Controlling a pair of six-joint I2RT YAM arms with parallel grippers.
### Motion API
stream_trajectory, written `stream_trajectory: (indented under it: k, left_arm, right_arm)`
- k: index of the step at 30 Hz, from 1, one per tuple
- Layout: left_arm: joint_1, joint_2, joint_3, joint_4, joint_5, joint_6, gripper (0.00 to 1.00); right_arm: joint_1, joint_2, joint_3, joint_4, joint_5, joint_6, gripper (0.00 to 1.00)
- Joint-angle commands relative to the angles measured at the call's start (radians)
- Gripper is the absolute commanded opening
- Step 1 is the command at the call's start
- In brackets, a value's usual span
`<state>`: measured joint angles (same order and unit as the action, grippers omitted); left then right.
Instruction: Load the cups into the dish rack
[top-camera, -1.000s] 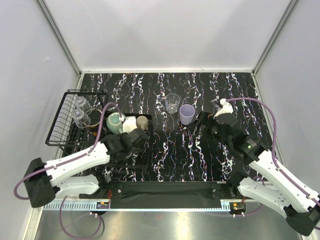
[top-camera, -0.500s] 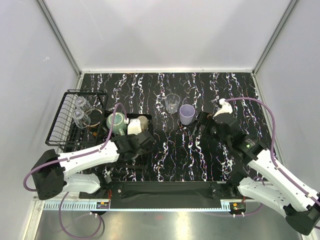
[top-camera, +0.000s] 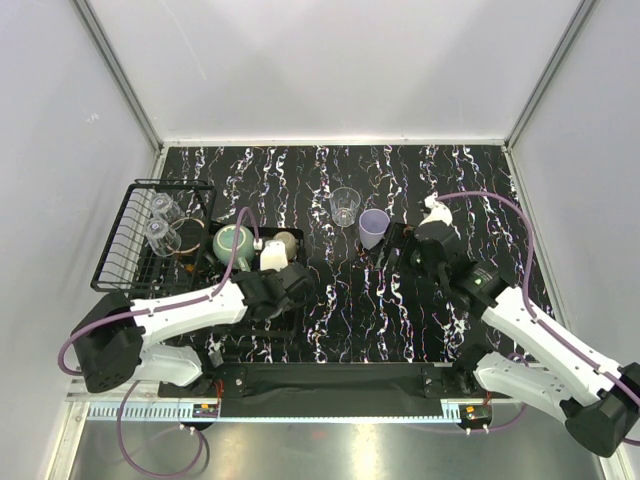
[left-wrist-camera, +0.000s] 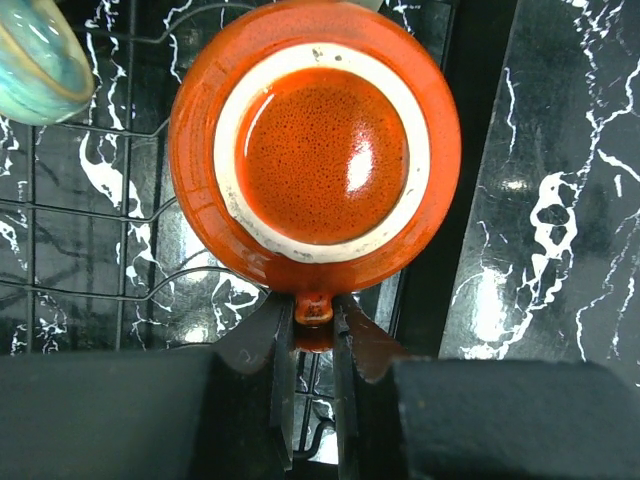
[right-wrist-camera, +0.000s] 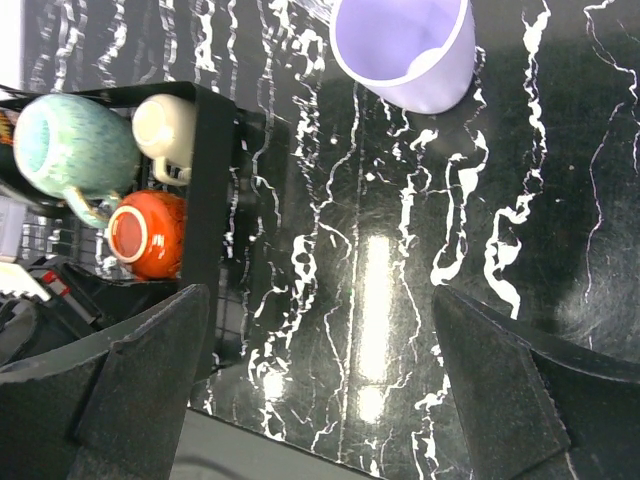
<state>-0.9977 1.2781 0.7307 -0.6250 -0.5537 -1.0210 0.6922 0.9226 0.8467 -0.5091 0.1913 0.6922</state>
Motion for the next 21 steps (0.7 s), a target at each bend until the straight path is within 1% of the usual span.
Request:
stream_trajectory:
  k: [1, 4, 5, 6, 8, 9, 12, 14, 15, 18, 21]
  left_arm:
    - [-0.005, 0.015, 0.009, 0.074, -0.025, -0.019, 0.12]
    - [-0.005, 0.024, 0.007, 0.073, -0.02, -0.019, 0.19]
    - [-0.005, 0.024, 0.006, 0.073, -0.018, -0.021, 0.28]
    - [-0.005, 0.023, 0.004, 0.07, -0.018, -0.024, 0.31]
    - [-0.004, 0.017, -0.004, 0.073, -0.014, -0.025, 0.39]
    - [-0.005, 0.014, -0.005, 0.073, -0.012, -0.028, 0.48]
    - [-0.005, 0.0, -0.007, 0.056, -0.012, -0.031, 0.51]
    - [-0.004, -0.022, -0.01, 0.051, -0.011, -0.033, 0.53]
    - [-0.005, -0.029, -0.01, 0.045, -0.008, -0.033, 0.57]
    - [-0.005, -0.08, 0.002, 0.009, -0.012, -0.034, 0.62]
    - [-0.004, -0.12, 0.015, -0.014, -0.005, -0.03, 0.65]
  right_arm:
    - [0.004, 0.034, 0.037, 0.027, 0.026, -0.011, 1.0]
    - [0.006, 0.057, 0.058, 0.023, 0.036, -0.013, 1.0]
    - [0.004, 0.065, 0.063, 0.024, 0.039, -0.01, 1.0]
    - [0.006, 0.074, 0.074, 0.023, 0.039, -0.011, 1.0]
    - [0.006, 0.099, 0.089, 0.017, 0.04, -0.013, 1.0]
    - [0.006, 0.11, 0.103, 0.015, 0.04, -0.011, 1.0]
    - [0.006, 0.153, 0.141, -0.012, 0.054, -0.003, 1.0]
    - [0.006, 0.194, 0.184, -0.057, 0.092, 0.015, 1.0]
    - [0.006, 0.209, 0.201, -0.077, 0.109, 0.02, 1.0]
    - [0.004, 0.304, 0.276, -0.184, 0.215, 0.055, 1.0]
    - [0.001, 0.366, 0.35, -0.245, 0.281, 0.073, 1.0]
